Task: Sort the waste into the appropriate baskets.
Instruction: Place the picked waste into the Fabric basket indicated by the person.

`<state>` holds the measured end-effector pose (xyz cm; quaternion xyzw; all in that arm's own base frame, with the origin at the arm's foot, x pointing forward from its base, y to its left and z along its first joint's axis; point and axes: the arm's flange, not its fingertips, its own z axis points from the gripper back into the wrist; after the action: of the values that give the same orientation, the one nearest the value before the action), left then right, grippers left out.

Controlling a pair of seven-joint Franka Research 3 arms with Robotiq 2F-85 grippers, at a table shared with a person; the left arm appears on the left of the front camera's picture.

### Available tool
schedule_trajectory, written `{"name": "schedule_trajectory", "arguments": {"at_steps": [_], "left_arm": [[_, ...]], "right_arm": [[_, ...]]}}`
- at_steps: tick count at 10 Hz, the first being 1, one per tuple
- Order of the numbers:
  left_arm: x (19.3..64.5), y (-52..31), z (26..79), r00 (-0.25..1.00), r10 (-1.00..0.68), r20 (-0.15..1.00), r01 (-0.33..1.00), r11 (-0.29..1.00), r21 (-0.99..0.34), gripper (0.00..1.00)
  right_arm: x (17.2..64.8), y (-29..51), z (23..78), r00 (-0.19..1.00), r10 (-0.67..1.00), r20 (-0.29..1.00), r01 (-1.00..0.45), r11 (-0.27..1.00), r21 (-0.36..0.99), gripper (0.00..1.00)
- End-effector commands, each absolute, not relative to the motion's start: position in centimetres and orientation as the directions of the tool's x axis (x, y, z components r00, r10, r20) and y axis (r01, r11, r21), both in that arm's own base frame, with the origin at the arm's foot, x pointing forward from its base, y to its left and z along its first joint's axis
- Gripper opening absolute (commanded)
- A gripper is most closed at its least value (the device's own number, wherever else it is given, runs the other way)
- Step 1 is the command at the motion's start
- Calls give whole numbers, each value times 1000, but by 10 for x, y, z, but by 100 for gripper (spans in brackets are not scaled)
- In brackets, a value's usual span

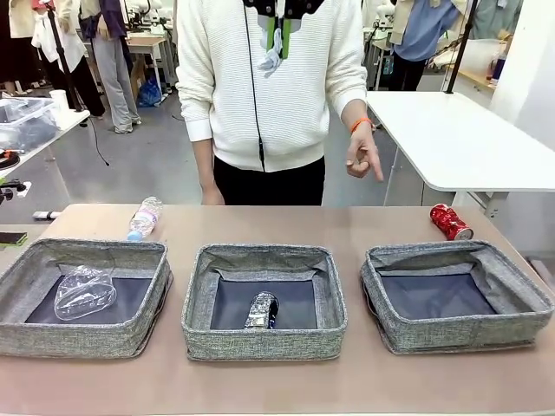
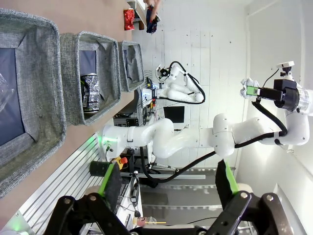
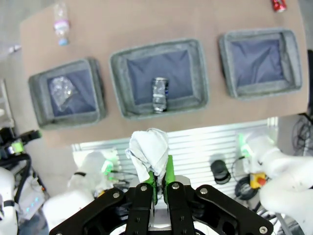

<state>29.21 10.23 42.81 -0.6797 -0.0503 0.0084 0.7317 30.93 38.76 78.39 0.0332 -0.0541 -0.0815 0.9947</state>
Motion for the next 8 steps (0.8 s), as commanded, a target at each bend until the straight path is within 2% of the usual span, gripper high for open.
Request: {"name": "schedule_trajectory", "arguments": {"at_steps": [1, 8], "left_arm": [[290, 103, 431, 995, 82, 63, 57, 76, -995, 100], [290, 103, 431, 995, 82, 63, 57, 76, -995, 100]], "right_arm": [[309, 386, 783, 980, -172, 96, 164, 982, 91, 8], [309, 388, 784, 981, -166, 102, 159, 985, 75, 8]]}}
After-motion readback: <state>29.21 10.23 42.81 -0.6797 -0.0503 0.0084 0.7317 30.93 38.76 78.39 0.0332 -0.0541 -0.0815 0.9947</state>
